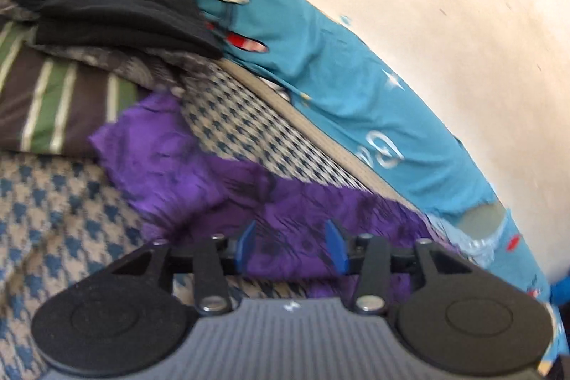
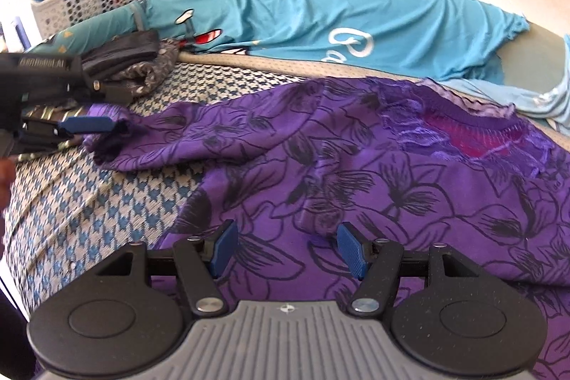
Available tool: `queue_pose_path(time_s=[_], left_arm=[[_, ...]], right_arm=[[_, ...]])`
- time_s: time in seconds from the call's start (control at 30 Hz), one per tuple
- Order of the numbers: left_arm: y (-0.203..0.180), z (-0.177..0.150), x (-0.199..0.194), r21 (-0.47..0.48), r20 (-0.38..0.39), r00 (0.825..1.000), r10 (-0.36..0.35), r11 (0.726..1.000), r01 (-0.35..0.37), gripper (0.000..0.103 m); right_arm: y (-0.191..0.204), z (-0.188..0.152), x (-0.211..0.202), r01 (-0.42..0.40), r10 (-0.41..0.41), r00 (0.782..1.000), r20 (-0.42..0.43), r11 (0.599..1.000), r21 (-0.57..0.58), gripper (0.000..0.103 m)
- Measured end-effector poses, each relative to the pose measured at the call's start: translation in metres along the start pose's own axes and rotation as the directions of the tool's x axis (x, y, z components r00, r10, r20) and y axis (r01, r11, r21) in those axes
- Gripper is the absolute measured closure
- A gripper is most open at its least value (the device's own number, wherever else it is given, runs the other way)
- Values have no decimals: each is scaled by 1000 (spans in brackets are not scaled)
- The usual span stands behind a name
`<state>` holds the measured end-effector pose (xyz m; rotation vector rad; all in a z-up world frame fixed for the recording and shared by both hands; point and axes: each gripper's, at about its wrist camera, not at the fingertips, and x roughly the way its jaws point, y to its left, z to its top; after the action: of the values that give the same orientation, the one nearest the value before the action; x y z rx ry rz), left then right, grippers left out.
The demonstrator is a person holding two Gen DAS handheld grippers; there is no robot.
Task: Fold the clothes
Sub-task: 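Lift and fold the held sleeve with the left gripper across the blouse body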
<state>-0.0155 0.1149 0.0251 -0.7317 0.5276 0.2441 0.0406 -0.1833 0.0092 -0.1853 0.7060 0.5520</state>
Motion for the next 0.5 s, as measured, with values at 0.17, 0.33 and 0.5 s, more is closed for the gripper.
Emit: queue_pose_path(time_s=[0.17, 0.33, 0.5], left_arm=[[32, 12, -4, -138, 24, 997, 70, 988, -66, 29], [57, 20, 1, -233, 38, 993, 116, 967, -104, 17], [69, 23, 16, -287, 24, 992, 125, 951, -113, 12]], right_arm=[[2, -1, 1, 7, -7, 1000, -7, 1000, -13, 42], [0, -2, 3, 10, -10, 1000, -13, 1000, -5, 42], [2, -3, 5, 10, -11, 1000, -23, 1000, -12, 42]])
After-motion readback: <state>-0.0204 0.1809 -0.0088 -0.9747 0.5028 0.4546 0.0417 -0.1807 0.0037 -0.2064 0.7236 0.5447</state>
